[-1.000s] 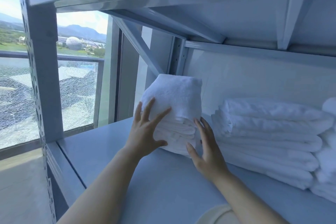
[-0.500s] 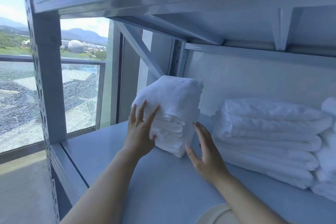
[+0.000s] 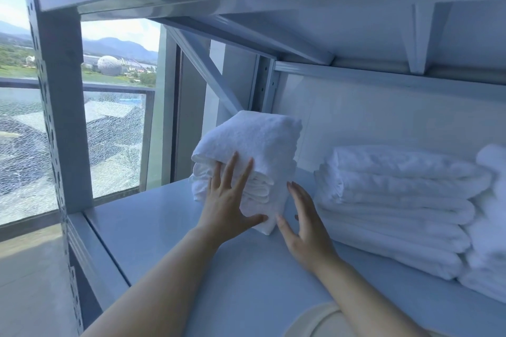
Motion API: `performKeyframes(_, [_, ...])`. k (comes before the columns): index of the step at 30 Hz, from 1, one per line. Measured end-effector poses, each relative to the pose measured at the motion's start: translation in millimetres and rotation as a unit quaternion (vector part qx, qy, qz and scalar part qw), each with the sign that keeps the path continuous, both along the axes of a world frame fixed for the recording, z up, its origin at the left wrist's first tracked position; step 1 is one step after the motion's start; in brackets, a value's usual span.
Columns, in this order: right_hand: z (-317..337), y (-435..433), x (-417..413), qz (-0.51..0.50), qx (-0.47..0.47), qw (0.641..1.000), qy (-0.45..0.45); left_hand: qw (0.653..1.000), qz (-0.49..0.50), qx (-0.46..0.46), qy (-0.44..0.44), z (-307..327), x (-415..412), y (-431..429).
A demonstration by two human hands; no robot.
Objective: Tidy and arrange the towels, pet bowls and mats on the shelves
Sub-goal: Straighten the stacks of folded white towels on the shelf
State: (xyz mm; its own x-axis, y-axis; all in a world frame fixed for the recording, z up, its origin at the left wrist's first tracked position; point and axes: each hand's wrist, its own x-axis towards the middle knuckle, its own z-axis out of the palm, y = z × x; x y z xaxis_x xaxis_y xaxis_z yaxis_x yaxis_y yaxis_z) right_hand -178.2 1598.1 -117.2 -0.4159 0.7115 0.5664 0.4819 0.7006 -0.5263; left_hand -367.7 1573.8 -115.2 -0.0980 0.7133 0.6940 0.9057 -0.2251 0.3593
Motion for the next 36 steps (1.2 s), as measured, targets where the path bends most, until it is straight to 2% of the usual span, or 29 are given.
performKeyframes(11, [-1,2,2,-0.018,-0.021,1.000,0.014,0.999,0.031,-0.022,-0.001,6,-6,0])
performKeyframes(18, [0,1,3,-0.019,-0.021,1.000,0.013,0.996,0.040,-0.058,-0.053,12,-19,-8])
performKeyframes(22, [1,0,2,-0.013,-0.024,1.000,0.005,0.997,-0.002,-0.041,-0.062,9,-12,-8])
performKeyframes(28, [-1,1,1,-0.010,-0.025,1.000,0.004,0.996,0.054,-0.063,-0.046,3,7,0])
performKeyframes(36, [-1,2,2,-0.011,-0.017,1.000,0.008,0.996,0.033,-0.054,-0.066,8,-9,-3])
